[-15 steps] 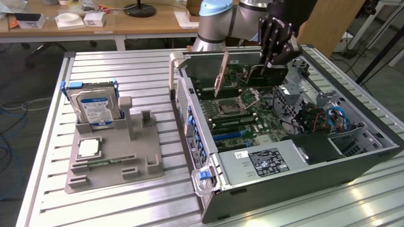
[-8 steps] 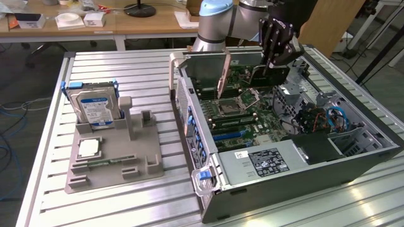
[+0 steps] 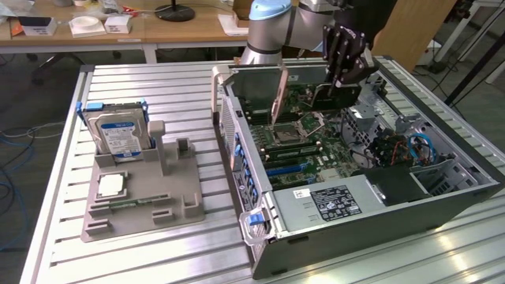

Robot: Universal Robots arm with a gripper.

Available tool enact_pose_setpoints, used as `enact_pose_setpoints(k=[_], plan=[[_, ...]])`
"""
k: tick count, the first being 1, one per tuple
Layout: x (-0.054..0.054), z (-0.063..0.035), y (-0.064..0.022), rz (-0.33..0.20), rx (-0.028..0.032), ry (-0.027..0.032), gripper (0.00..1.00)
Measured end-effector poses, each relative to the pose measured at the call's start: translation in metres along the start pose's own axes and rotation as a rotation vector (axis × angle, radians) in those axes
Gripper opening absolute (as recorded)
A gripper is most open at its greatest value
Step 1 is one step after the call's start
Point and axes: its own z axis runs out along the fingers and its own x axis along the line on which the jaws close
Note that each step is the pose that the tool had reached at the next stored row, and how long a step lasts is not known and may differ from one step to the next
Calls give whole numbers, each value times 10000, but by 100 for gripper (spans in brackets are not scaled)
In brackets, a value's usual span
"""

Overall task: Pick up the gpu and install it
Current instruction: 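Insert the gpu into the slot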

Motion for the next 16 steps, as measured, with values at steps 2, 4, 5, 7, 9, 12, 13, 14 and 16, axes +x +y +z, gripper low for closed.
enact_pose_setpoints(k=[2, 4, 5, 7, 9, 12, 13, 14, 16], plan=[[1, 26, 1, 0, 0, -1, 26], [1, 50, 2, 0, 0, 1, 26], [1, 62, 2, 0, 0, 1, 26], [1, 87, 3, 1, 0, 1, 26], [1, 111, 4, 0, 0, 1, 26], [2, 143, 7, 0, 0, 1, 26], [2, 152, 12, 4, 0, 1, 26], [3, 165, 24, 6, 1, 1, 26], [5, 194, 67, 22, 1, 2, 26]])
